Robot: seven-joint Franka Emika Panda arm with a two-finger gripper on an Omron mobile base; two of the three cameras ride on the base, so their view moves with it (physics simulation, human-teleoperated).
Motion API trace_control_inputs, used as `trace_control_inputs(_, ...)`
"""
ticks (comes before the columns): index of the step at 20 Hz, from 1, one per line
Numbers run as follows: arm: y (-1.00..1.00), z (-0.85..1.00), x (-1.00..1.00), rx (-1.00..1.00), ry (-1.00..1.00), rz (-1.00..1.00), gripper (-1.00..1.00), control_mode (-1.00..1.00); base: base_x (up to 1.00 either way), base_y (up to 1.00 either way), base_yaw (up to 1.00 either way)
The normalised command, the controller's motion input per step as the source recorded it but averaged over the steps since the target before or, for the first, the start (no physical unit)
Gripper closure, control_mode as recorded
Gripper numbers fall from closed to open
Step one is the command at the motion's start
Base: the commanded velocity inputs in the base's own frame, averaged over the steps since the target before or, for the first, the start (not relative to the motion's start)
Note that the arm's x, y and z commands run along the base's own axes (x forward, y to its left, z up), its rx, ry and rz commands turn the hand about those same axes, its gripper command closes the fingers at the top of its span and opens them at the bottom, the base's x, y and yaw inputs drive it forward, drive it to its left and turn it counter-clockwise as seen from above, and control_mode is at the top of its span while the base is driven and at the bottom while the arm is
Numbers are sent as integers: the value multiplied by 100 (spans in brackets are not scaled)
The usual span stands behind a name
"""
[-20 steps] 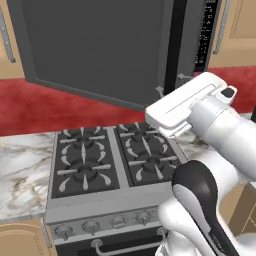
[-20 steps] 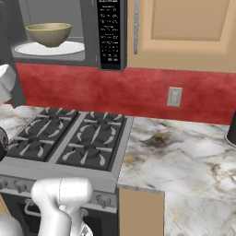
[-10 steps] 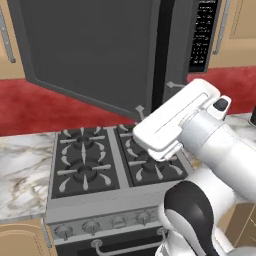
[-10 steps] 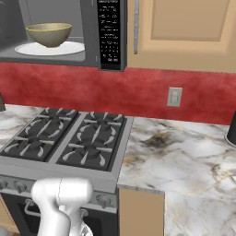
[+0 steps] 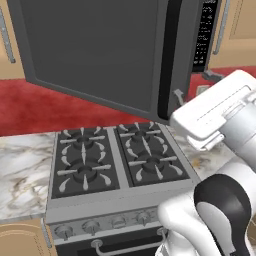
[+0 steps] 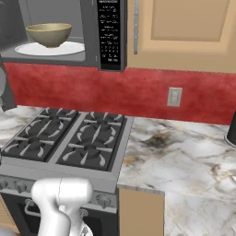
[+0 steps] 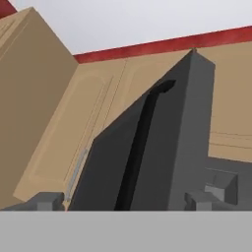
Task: The microwave is finished heating the shrimp and bell pepper. Take the bowl containing the food and place it on the dining counter.
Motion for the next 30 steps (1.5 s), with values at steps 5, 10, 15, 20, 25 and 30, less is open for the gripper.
trace_control_inputs(5,0,0,-8,0,-3,0,-100,-100,0,0,0)
trace_control_inputs(10,-85,15,-77,19,3,-6,-100,-100,0,0,0)
trace_control_inputs(15,-100,11,-23,51,20,1,-100,-100,0,0,0)
trace_control_inputs(20,-100,-23,0,56,47,12,-100,-100,0,0,0)
trace_control_inputs(25,-79,-35,3,48,62,26,-100,-100,0,0,0)
trace_control_inputs(30,-8,-4,33,23,57,52,-100,-100,0,0,0)
